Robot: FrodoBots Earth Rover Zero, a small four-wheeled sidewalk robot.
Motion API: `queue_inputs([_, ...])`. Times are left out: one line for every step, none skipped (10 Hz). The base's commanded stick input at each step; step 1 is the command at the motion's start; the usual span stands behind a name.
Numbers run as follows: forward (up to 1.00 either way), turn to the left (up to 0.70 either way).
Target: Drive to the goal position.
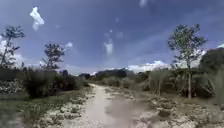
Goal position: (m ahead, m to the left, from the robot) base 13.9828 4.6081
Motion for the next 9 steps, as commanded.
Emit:
queue_inputs([0.85, 0.04])
queue_inputs([0.85, 0.04])
queue_inputs([0.85, 0.04])
queue_inputs([0.85, 0.04])
queue_inputs([0.85, 0.04])
queue_inputs([0.85, 0.04])
queue_inputs([0.85, 0.04])
queue_inputs([0.85, 0.04])
queue_inputs([0.85, 0.04])
